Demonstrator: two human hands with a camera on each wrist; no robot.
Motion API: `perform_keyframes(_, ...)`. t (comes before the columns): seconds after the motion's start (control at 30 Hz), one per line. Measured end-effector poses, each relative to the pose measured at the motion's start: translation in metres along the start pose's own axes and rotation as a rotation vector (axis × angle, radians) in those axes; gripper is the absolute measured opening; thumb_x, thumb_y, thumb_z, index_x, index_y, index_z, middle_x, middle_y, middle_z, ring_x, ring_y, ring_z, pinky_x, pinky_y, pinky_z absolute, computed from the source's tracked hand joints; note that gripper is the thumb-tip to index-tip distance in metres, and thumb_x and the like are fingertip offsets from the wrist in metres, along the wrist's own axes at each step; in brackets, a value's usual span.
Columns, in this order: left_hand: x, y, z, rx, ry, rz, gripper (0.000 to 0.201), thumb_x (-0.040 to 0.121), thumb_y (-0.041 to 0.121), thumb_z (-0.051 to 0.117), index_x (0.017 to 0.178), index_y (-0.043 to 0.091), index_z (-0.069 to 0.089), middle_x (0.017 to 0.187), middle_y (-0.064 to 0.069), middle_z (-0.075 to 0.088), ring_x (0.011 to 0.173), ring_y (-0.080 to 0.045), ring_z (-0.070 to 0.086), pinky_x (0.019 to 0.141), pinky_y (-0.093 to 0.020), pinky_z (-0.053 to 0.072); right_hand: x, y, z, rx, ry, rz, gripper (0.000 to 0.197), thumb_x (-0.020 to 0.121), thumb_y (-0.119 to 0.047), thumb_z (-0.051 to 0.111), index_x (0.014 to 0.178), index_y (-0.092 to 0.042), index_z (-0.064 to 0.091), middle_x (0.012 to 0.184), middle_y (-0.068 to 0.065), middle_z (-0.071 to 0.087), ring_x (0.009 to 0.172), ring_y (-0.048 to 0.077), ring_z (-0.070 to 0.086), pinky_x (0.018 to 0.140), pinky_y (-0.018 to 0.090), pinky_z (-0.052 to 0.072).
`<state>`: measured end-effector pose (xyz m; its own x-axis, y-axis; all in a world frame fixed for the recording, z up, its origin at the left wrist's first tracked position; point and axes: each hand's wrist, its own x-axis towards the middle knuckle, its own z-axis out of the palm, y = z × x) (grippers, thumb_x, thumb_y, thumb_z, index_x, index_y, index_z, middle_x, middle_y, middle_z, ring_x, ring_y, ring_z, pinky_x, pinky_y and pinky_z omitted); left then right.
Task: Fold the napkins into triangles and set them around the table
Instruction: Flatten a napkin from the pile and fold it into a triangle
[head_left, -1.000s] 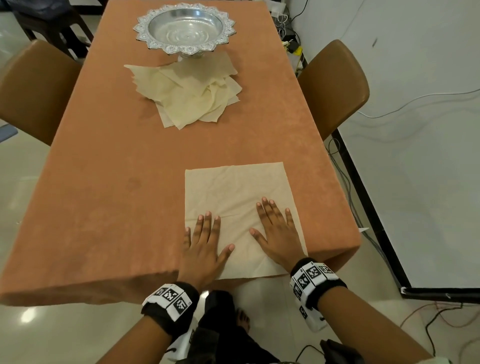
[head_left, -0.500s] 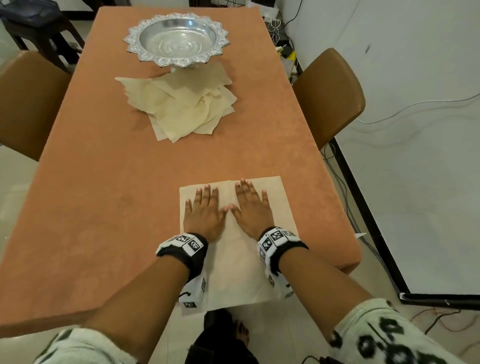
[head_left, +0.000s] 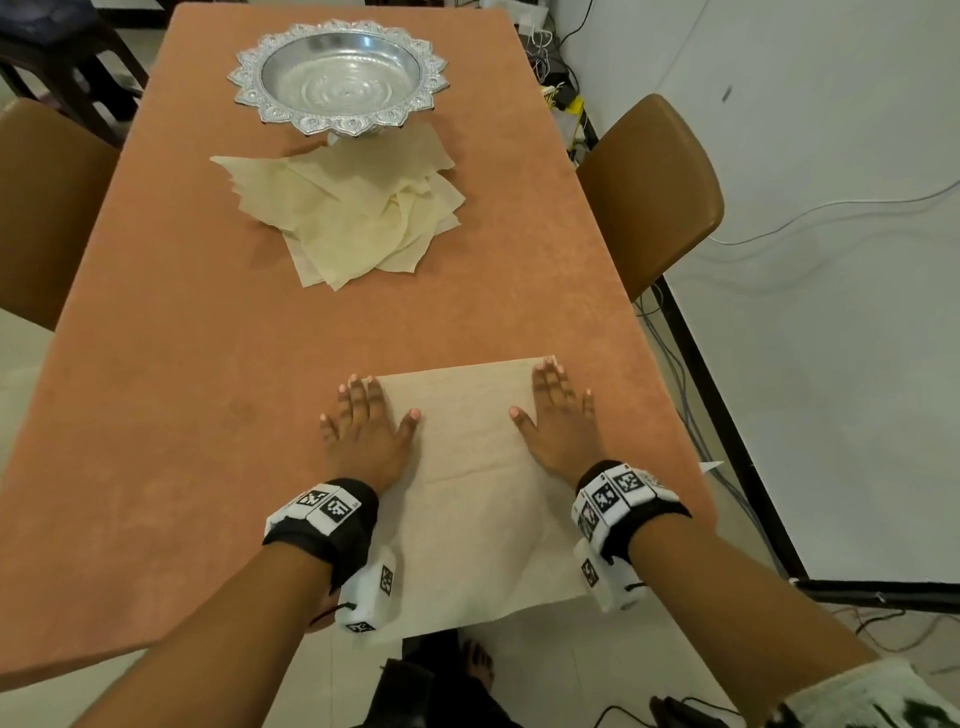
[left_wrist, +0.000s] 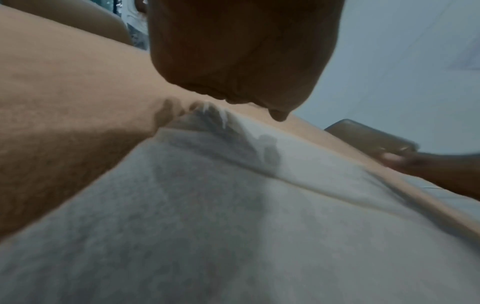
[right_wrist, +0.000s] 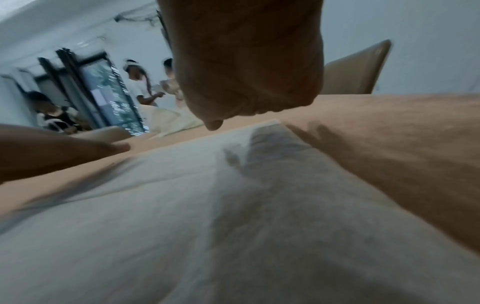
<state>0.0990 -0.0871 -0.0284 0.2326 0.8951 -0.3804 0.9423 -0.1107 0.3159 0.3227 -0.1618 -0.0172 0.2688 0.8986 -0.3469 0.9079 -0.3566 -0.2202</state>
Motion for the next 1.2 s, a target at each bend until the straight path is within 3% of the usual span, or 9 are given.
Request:
perform_keyframes(0.17,-0.063,0.033,0.022,0.041,0.088,0.258,0.073,0.089,0.052,-0.001,0.153,0.018,-0.001,0.160,-0.001,-0.009,0.147,-0.018,-0.010,0.116,-0.044,-0.005,-0.052,-0.051,0.031,0.067,0.078,-0.199,0.063,0.099,-0.042,0.022,0.152,-0.018,-0.002,0.158,-0.002,-0.011,0.146,0.013,-0.008,0.116,0.045,-0.005)
perform_keyframes(0.27,-0.092,0.024,0.052,0.033,0.048,0.230,0.071,0.089,0.049,-0.001,0.153,0.020,0.000,0.160,0.002,-0.007,0.147,-0.016,-0.006,0.116,-0.043,-0.004,-0.074,-0.046,0.061,0.068,0.059,-0.181,0.071,0.087,-0.048,0.002,0.152,-0.019,0.003,0.159,-0.003,-0.005,0.146,0.013,-0.003,0.117,0.046,0.000)
perform_keyframes(0.47,-0.101,-0.033,0.076,0.094,0.136,0.185,0.065,0.091,0.056,0.001,0.151,0.032,-0.007,0.157,0.011,-0.011,0.146,-0.011,-0.008,0.116,-0.045,-0.005,-0.085,0.022,0.075,-0.010,0.168,-0.103,0.067,0.092,-0.055,0.007,0.150,-0.023,-0.002,0.156,-0.008,-0.004,0.145,0.012,0.000,0.116,0.046,0.001)
perform_keyframes(0.57,-0.104,-0.043,0.063,0.077,0.155,0.055,0.071,0.090,0.057,-0.001,0.153,0.025,-0.003,0.160,0.004,-0.008,0.147,-0.016,-0.008,0.117,-0.048,-0.007,-0.086,0.049,0.062,-0.063,0.188,0.009,0.073,0.088,-0.056,0.000,0.152,-0.020,0.001,0.157,-0.004,-0.005,0.146,0.016,0.000,0.115,0.048,-0.001)
perform_keyframes(0.67,-0.108,-0.018,0.060,0.080,0.174,0.095,0.068,0.094,0.051,0.005,0.153,0.017,-0.001,0.160,-0.003,-0.007,0.147,-0.019,-0.008,0.116,-0.048,-0.009,-0.090,0.025,0.059,-0.010,0.235,-0.053,0.069,0.092,-0.051,0.010,0.151,-0.016,0.013,0.158,0.002,0.010,0.146,0.018,0.009,0.114,0.048,0.000)
perform_keyframes(0.83,-0.112,0.005,0.088,0.085,0.130,0.198,0.064,0.094,0.050,0.005,0.153,0.026,0.002,0.158,0.008,-0.004,0.147,-0.013,0.000,0.117,-0.048,-0.001,-0.105,-0.020,0.089,-0.010,0.163,-0.193,0.060,0.096,-0.045,0.026,0.149,-0.017,0.025,0.155,-0.001,0.025,0.142,0.015,0.025,0.115,0.049,0.019)
perform_keyframes(1.0,-0.113,-0.040,0.066,0.059,0.122,0.014,0.066,0.093,0.056,0.001,0.152,0.028,-0.007,0.159,0.006,-0.010,0.146,-0.015,-0.009,0.115,-0.048,-0.009,-0.103,0.038,0.073,-0.036,0.149,-0.051,0.069,0.091,-0.054,0.010,0.152,-0.022,0.005,0.158,-0.006,0.002,0.146,0.014,0.004,0.115,0.047,-0.001)
perform_keyframes(1.1,-0.108,-0.046,0.030,0.022,0.041,-0.122,0.066,0.099,0.052,0.009,0.152,0.018,-0.007,0.160,-0.005,-0.011,0.147,-0.021,-0.011,0.117,-0.051,-0.006,-0.093,0.047,0.048,-0.024,0.146,0.111,0.067,0.096,-0.052,0.013,0.152,-0.016,0.004,0.160,0.002,0.001,0.147,0.019,0.001,0.116,0.050,-0.001)
perform_keyframes(1.2,-0.083,-0.019,0.004,0.048,0.163,0.010,0.063,0.101,0.046,0.017,0.153,0.016,-0.002,0.160,-0.005,-0.009,0.147,-0.022,-0.009,0.115,-0.047,-0.008,-0.064,0.019,0.017,-0.008,0.173,-0.014,0.063,0.100,-0.044,0.025,0.152,-0.015,0.002,0.160,0.003,-0.001,0.147,0.019,0.000,0.115,0.046,-0.001)
